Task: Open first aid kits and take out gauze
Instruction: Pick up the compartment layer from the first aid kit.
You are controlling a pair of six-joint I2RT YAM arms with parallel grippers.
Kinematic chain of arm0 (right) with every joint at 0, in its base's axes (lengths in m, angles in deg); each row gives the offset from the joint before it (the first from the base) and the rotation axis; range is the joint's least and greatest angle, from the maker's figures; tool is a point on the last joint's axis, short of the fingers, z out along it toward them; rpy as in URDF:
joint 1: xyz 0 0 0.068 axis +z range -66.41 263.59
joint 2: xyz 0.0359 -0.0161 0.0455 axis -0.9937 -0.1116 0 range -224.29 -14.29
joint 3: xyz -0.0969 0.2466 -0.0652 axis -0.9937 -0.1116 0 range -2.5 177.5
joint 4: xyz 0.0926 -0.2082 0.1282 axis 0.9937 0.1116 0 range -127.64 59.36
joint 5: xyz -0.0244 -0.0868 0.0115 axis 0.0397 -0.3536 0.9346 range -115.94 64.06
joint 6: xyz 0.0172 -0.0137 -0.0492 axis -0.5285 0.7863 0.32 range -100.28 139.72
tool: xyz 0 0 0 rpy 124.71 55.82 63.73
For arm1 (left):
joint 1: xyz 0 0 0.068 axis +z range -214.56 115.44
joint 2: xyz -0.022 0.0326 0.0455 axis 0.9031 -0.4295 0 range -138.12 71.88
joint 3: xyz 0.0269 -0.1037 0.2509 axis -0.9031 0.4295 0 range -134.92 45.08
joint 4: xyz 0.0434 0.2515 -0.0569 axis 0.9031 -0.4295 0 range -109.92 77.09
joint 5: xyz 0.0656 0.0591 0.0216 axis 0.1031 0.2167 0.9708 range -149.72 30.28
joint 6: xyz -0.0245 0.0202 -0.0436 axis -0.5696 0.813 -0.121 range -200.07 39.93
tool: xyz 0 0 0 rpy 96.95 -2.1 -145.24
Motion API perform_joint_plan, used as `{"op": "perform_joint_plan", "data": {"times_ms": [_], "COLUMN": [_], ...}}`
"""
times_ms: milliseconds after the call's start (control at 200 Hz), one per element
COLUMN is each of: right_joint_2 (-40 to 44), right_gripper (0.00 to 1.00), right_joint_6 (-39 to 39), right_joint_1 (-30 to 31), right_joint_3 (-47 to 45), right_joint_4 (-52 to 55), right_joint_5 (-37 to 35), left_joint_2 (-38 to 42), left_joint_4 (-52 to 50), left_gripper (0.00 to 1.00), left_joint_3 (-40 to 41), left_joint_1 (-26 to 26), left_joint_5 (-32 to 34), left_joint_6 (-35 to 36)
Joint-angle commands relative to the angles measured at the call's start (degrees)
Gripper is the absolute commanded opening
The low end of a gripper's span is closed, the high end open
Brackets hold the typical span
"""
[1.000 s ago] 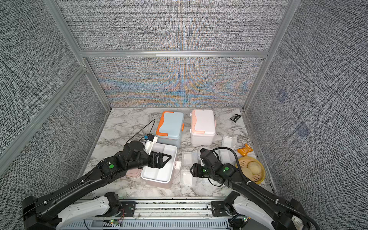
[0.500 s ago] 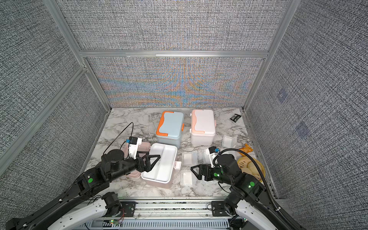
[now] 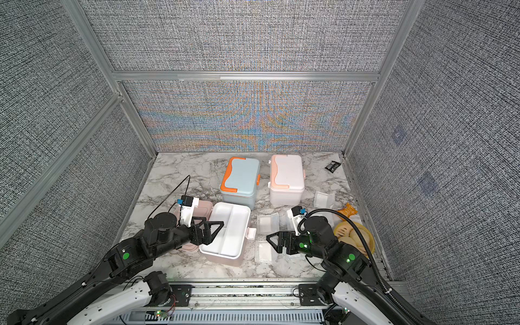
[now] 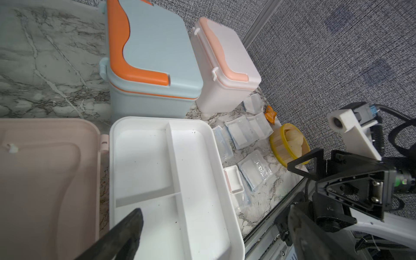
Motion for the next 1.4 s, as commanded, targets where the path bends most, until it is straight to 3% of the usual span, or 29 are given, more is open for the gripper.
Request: {"op": "perform_joint_plan", "data": {"times_ms": [0, 185, 525, 971, 1051, 1201, 1391], "right_joint_2": [-2.42, -9.26, -20.12, -35.28, -38.1, -43.87, -47.62], "right_gripper": [0.95, 0.95, 0.95, 0.99, 0.99, 0.99, 0.99], "right_joint_6": [-0.51, -0.04, 2.61, 11.45, 12.5, 10.29, 8.42], "right_joint_1": [0.53, 2.65, 7.18, 7.24, 7.27, 7.37, 7.46], "right_joint_3": [0.94, 3.47, 7.87, 16.15, 18.54, 25.93, 31.43], "right_joint_4": [-4.21, -7.0, -9.7, -9.97, -9.38, -3.41, -0.54], "right_joint_5": [1.44, 0.41, -2.23, -0.67, -1.64, -10.1, -11.58], "left_joint_2": [-1.22, -2.2, -2.84, -9.92, -11.09, -11.71, -8.89], "left_joint_4": [-2.74, -5.9, -2.82, -1.05, 0.74, 2.54, 3.63], "left_gripper": [1.0, 1.0, 1.0, 1.0, 0.99, 1.0, 1.0], "left_joint_3": [-0.59, -0.04, 3.04, -2.07, -2.3, -2.68, -1.75], "left_joint_1": [0.24, 2.42, 8.92, 15.53, 16.5, 18.18, 19.28], "left_joint_5": [1.45, 2.77, -5.75, -9.21, -10.07, -10.71, -10.76], "left_joint_6": [0.29, -0.67, -1.76, 1.46, 1.58, 1.49, -0.09]}}
